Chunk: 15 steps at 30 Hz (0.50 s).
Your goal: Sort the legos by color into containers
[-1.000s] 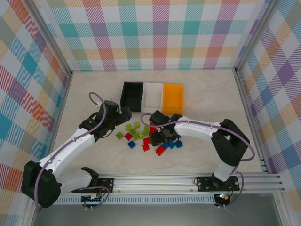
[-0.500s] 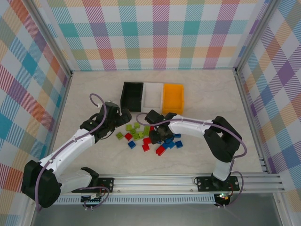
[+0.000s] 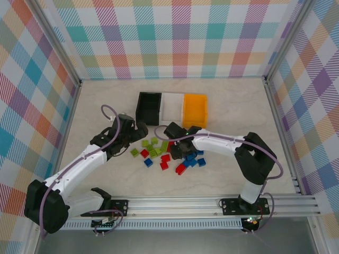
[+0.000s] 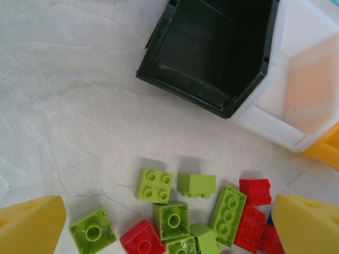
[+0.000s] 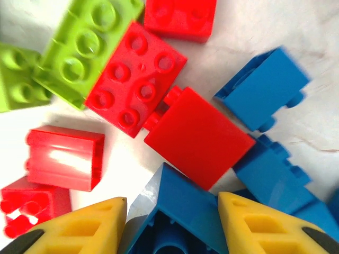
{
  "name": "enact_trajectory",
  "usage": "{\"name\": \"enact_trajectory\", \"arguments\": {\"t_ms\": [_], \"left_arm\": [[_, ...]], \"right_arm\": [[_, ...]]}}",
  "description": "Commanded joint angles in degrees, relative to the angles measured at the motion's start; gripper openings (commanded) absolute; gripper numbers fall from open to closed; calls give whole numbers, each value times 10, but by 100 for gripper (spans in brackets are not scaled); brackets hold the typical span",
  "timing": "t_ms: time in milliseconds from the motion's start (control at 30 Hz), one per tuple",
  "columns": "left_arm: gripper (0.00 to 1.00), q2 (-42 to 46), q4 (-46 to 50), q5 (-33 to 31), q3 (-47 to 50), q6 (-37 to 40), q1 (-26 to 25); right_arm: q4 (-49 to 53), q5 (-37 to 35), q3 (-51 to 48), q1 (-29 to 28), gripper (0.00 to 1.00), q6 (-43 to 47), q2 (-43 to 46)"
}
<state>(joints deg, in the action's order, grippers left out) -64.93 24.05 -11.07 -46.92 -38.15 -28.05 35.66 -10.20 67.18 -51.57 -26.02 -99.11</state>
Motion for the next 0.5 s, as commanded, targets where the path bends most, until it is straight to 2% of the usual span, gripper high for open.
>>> {"name": "enact_trajectory", "arguments": {"t_ms": [0,133,233,333,467], "left_arm": [[100,-7,23,7,-23,0,-6],[100,-16,36,9,-29,-18,-7],[100,-11,31,22,-21,-32,-7],[100,-5,43,34,-21,-36,-7],[100,3,55,41,-14,-35,-7]], "right_arm": [[6,-21,6,34,34,15,61],[-2,-24,40,112,36,29,77],[-25,-20,77,178,36,28,49],[-35,2,141,227,37,28,-18],[-22,11,238,257,38,30,-119]]}}
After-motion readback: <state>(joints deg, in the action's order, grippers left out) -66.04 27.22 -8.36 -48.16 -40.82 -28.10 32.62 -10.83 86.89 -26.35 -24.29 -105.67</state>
